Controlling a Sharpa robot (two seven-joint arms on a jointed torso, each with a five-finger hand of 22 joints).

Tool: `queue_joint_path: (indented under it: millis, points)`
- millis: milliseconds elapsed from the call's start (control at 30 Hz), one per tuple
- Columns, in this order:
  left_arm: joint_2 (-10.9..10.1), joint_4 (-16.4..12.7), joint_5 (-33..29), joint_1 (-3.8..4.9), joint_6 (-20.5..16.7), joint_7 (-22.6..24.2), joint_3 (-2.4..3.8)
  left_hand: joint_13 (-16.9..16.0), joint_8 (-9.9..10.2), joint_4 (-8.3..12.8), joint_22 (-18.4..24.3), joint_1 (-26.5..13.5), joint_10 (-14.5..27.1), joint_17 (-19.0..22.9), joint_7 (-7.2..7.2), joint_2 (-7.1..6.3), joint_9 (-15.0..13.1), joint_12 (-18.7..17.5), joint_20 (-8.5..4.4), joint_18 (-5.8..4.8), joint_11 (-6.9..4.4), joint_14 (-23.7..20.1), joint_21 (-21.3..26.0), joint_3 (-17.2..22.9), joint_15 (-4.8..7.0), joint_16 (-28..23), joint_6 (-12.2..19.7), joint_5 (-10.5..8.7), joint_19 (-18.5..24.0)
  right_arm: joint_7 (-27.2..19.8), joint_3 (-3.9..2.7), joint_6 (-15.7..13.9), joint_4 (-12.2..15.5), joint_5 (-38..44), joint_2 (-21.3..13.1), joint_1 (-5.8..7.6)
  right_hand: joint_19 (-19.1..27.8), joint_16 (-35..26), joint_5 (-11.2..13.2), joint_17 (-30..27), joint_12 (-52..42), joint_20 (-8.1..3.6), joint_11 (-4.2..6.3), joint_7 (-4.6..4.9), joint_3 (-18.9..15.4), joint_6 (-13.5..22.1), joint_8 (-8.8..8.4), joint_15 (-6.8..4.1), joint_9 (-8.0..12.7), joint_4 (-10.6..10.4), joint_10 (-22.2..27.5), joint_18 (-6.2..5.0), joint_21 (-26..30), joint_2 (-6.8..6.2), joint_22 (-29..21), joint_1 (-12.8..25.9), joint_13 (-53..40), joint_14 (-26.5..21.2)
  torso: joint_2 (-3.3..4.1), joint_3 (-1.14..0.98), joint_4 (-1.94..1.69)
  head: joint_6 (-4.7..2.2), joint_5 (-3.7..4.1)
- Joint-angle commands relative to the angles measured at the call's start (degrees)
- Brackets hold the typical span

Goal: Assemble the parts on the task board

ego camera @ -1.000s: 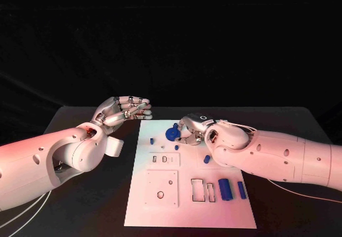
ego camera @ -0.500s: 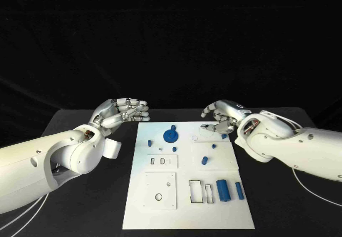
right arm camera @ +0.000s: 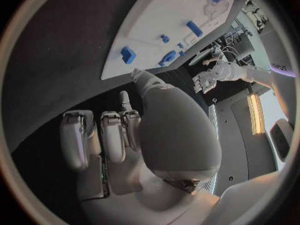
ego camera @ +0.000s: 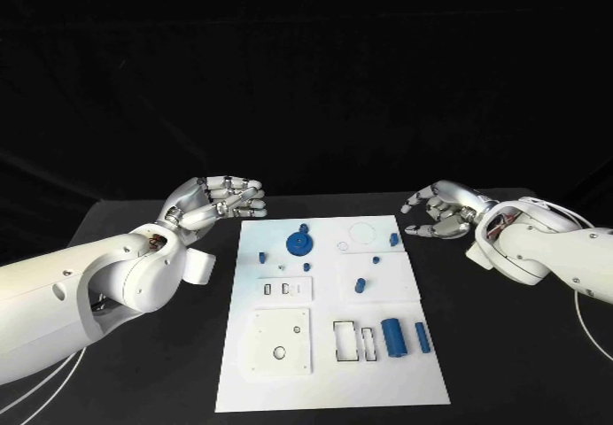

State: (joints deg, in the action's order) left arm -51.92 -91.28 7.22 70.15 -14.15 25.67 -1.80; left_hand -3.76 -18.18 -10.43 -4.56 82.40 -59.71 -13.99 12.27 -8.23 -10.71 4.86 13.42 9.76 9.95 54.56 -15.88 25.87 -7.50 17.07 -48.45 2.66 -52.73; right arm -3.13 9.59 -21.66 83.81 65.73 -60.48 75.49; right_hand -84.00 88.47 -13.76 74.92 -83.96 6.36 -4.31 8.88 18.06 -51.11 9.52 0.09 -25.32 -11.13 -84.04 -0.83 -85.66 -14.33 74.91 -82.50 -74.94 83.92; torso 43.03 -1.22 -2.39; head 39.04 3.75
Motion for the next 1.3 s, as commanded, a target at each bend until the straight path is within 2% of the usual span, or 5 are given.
queue_joint_path:
  millis: [33,133,233,400,1300]
  points:
    - [0.16,0.03,-0.11,-0.06,1.44,0.74,0.0,0.0,0.38,0.02,0.07,-0.36,-0.28,-0.08,0.79,-0.24,0.1,-0.22,0.44,0.74,0.13,0.01,0.37,0.19,-0.27,-0.24,0.35,0.17,-0.07,-4.01,0.0,2.86,-1.41,-0.62,0.25,-0.76,-2.33,-0.11,-0.01,9.93,0.37,-0.35,0.22,0.03,-0.01,0.23,-0.2,-0.29,-0.01,0.45,-1.14,-0.64,0.2,-0.05,11.04,-0.66,-9.08,4.89,-0.01,-0.14,-0.1,-0.04,0.1]
    - [0.17,0.08,-0.11,-0.09,1.51,0.75,-0.01,0.0,0.38,0.02,0.07,-0.36,-0.28,-0.08,0.79,-0.24,0.1,-0.22,0.44,0.74,0.13,0.01,0.37,0.19,-0.27,-0.24,0.35,0.17,-0.07,-4.19,0.01,2.81,-2.28,-0.63,0.54,-1.44,-2.29,-0.1,-0.01,9.96,0.36,-0.35,0.22,0.06,0.0,0.27,-0.23,-0.28,0.0,0.47,-1.14,-0.66,0.25,-0.06,11.0,-0.68,-9.09,4.9,0.02,-0.04,-0.22,-0.05,0.26]
    - [0.13,0.1,-0.11,-0.11,1.54,0.76,-0.02,0.0,0.38,0.02,0.07,-0.36,-0.28,-0.08,0.79,-0.24,0.1,-0.22,0.44,0.74,0.13,0.01,0.37,0.19,-0.27,-0.24,0.35,0.17,-0.07,-4.26,0.01,2.61,-3.02,-0.78,1.02,-2.01,-2.34,-0.08,-0.01,10.05,0.31,-0.35,0.21,0.09,0.01,0.3,-0.27,-0.25,0.0,0.47,-1.19,-0.64,0.19,-0.05,11.06,-0.69,-9.15,4.92,0.1,-0.15,-0.33,-0.09,0.33]
    - [0.06,0.13,-0.11,-0.12,1.56,0.75,-0.03,0.0,0.38,0.02,0.07,-0.36,-0.28,-0.08,0.79,-0.24,0.1,-0.22,0.44,0.74,0.13,0.01,0.37,0.19,-0.27,-0.24,0.35,0.17,-0.07,-4.22,0.01,2.14,-3.8,-1.13,1.98,-2.61,-2.44,-0.03,0.01,10.19,0.3,-0.32,0.11,0.24,0.01,0.34,-0.36,-0.17,0.02,0.34,-1.19,-0.6,0.08,0.05,11.16,-0.54,-9.16,4.95,0.12,-0.16,-0.18,-0.11,0.17]
    - [-0.32,0.14,-0.11,-0.12,1.54,0.59,-0.03,0.0,0.38,0.02,0.07,-0.36,-0.28,-0.08,0.79,-0.24,0.1,-0.22,0.44,0.74,0.13,0.01,0.37,0.19,-0.27,-0.24,0.35,0.17,-0.07,-3.14,0.0,3.16,-4.4,-1.74,3.74,-3.97,-2.87,0.09,0.01,10.57,-0.27,-0.09,-0.04,0.36,0.03,-0.48,-0.28,0.11,-0.14,-0.2,-1.62,-0.43,-0.41,0.49,11.62,0.03,-9.67,5.05,-0.01,-0.05,-0.14,0.35,0.17]
